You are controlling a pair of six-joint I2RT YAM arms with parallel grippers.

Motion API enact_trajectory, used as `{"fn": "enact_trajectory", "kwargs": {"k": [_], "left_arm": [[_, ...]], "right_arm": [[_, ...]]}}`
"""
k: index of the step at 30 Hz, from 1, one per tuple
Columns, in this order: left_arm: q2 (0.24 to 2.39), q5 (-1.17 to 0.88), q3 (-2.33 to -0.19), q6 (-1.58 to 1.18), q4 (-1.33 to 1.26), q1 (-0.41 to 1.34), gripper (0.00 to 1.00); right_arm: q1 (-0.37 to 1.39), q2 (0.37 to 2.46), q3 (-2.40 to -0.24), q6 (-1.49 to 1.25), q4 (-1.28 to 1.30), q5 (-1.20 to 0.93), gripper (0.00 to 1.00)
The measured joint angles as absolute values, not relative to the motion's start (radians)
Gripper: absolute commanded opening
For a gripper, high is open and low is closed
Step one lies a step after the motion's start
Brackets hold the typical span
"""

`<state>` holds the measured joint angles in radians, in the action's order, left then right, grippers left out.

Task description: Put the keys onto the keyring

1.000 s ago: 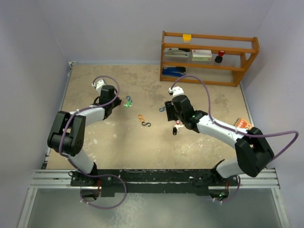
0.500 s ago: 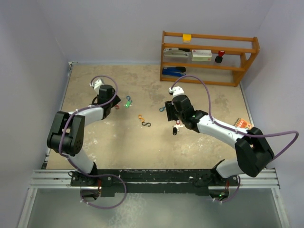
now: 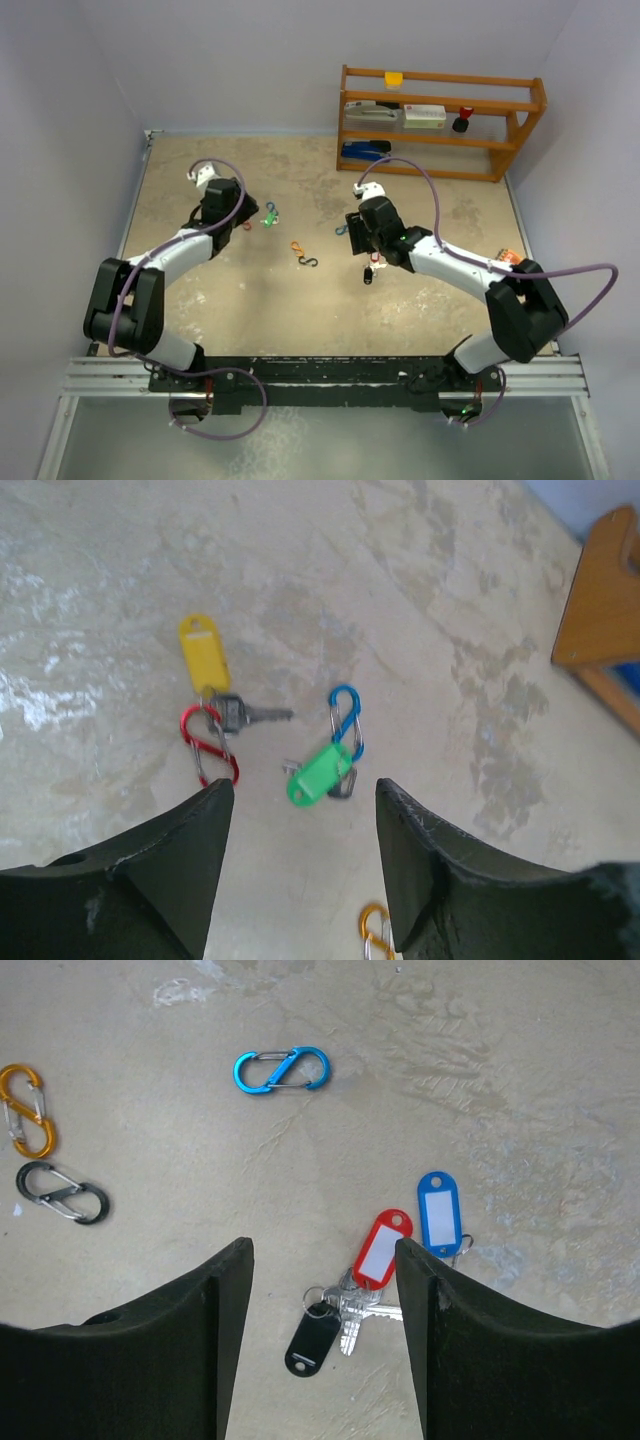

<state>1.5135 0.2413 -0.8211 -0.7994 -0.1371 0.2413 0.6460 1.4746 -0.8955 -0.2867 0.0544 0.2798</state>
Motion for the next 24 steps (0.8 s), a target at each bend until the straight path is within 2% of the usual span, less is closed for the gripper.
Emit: {"fn": "enact_trajectory", "kwargs": {"k": [2, 5, 14, 19, 24], "left_arm": [[1.498, 0.257, -0.825, -0.780, -0.094, 0.280, 0.57], [1.475, 0.269, -0.830, -0.750, -0.033, 0.348, 0.65], [1.389, 0.221, -0.768, -0.740, -0.035, 0.413, 0.69], [1.422, 0.205, -0.773, -0.739, -0.025, 0.445, 0.69], [1.540, 0.221, -0.872, -0.738, 0.070, 0.539, 0.70]], "right_arm": [[0.640, 1.510, -0.925, -0.290, 0.074, 0.282, 0.63], [0.632, 1.547, -0.948, -0.298, 0.094, 0.286, 0.63], [0.627, 1.568, -0.971, -0.304, 0.130, 0.270, 0.63], [0.627, 1.568, -0.973, -0.303, 0.130, 0.267, 0.63], [0.627, 1.577, -0.991, -0.304, 0.129, 0.267, 0.63]]}}
